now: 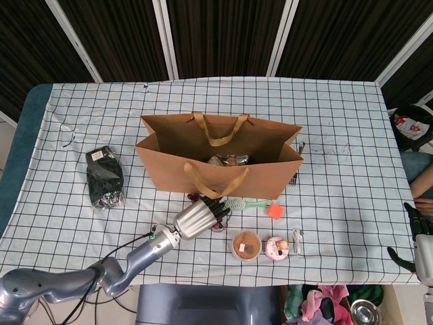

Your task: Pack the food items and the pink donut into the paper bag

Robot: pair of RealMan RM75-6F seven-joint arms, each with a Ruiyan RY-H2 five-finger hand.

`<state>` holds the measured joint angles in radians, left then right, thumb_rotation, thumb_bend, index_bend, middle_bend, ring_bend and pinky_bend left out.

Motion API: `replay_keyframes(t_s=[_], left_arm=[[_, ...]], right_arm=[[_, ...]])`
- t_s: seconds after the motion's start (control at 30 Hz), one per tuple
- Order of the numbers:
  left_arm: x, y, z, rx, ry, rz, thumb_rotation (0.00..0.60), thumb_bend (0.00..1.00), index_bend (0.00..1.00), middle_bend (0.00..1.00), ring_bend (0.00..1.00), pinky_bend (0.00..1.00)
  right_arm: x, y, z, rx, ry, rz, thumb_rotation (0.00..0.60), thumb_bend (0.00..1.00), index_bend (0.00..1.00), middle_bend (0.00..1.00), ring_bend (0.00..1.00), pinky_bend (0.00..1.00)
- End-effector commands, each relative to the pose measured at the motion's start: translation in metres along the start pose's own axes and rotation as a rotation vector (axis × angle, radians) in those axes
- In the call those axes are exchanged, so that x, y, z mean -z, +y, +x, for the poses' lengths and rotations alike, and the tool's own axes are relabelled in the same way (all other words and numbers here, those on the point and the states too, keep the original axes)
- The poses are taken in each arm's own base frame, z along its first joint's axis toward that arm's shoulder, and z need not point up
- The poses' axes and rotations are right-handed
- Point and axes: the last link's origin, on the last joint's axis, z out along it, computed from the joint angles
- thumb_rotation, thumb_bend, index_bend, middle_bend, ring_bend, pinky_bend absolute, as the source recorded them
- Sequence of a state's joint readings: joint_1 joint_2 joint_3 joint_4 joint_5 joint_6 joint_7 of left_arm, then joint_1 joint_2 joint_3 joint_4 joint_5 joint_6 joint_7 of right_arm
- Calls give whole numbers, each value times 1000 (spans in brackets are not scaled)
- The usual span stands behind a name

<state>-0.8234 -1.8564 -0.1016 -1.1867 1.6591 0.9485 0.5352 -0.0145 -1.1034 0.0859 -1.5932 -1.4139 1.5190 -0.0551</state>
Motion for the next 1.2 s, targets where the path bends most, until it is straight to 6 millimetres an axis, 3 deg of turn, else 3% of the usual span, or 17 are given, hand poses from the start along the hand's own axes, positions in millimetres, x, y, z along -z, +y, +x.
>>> replay_keyframes(t_s=[0.03, 0.27, 0.57, 0.9, 1.2], left_arm=[[-2, -1, -2, -23, -9, 5, 600, 213, 192, 253, 120, 183], [-4, -1, -7, -46, -45, 14, 600, 213, 191, 259, 146, 184], [-6, 0, -7, -69, -58, 28, 600, 223, 230, 353, 228, 252], [-6, -1, -5, -78, -31, 36, 600, 303, 324, 448, 295, 306], [-5, -3, -3, -75, -21, 41, 600, 446, 422, 519, 371, 386]], right_arm=[[0, 0, 0, -2, 3, -1, 600, 151, 49, 120, 230, 234], [0, 1, 1, -4, 4, -3, 600, 154, 49, 120, 230, 234], [-1, 1, 1, -11, 7, -6, 600, 159, 50, 120, 230, 234], [-1, 1, 0, -12, 4, -3, 600, 164, 49, 120, 231, 234], [-1, 0, -1, -12, -7, -1, 600, 165, 50, 120, 231, 234]])
